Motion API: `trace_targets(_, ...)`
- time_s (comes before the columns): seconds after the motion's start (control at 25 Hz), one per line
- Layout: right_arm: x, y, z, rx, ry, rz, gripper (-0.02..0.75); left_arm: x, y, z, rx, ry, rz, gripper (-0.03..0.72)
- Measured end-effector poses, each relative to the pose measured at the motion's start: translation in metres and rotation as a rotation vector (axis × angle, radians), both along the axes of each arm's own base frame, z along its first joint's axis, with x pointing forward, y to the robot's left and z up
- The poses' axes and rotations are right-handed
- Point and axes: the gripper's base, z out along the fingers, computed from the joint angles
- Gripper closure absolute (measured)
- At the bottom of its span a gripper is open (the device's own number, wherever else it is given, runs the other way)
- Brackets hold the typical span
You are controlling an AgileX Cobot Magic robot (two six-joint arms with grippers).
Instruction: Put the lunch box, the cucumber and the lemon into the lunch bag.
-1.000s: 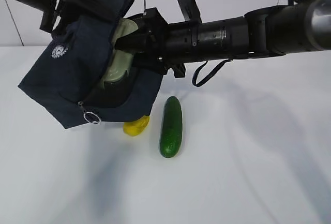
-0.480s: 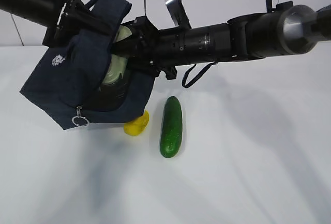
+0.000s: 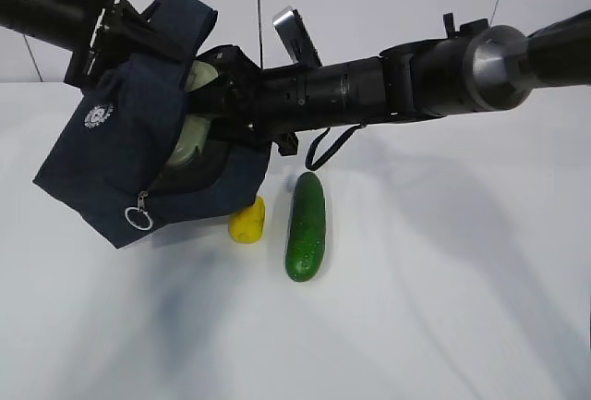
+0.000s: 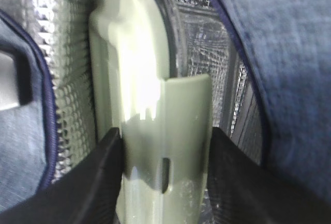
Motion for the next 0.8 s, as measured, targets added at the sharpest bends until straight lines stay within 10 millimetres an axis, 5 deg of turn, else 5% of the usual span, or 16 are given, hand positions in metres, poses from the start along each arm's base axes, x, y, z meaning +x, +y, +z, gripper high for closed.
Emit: trace_targets(0.8, 0.000, 0.003, 0.004, 0.056, 0.027, 0.008, 0.332, 0.005, 0.009, -0.016, 0.053, 0.024, 0.006, 0.703)
